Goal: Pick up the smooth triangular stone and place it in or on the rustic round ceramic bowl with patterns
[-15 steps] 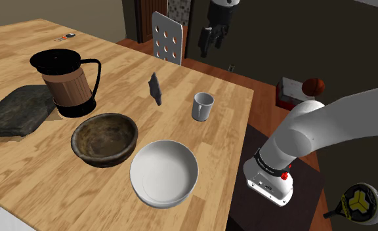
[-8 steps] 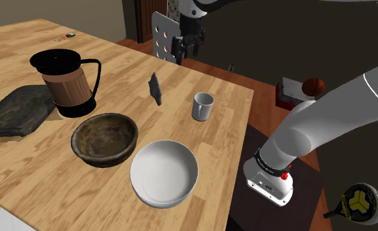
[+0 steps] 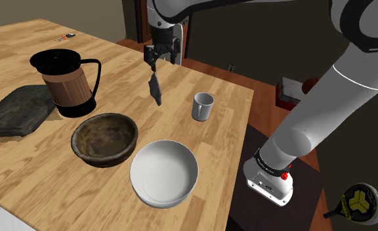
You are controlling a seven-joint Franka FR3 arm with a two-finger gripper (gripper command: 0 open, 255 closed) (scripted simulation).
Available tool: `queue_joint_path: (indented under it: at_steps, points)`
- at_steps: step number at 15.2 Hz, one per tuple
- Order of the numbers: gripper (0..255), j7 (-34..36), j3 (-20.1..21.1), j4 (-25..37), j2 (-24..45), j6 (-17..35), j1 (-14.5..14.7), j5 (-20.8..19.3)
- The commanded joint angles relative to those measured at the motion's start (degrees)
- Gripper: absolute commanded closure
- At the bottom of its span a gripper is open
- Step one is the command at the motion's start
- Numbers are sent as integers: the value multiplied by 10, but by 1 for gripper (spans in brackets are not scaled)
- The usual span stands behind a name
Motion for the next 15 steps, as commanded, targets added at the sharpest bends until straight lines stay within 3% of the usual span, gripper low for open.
queue_joint_path:
  at_steps: [1, 3, 10, 15]
  points:
    - [0, 30, 7, 30, 47, 9, 4, -12]
    - [0, 47, 9, 54, 76, 10, 9, -20]
    - [0, 52, 7, 11, 90, 65, 7, -27]
    - [0, 52, 7, 11, 90, 65, 8, -27]
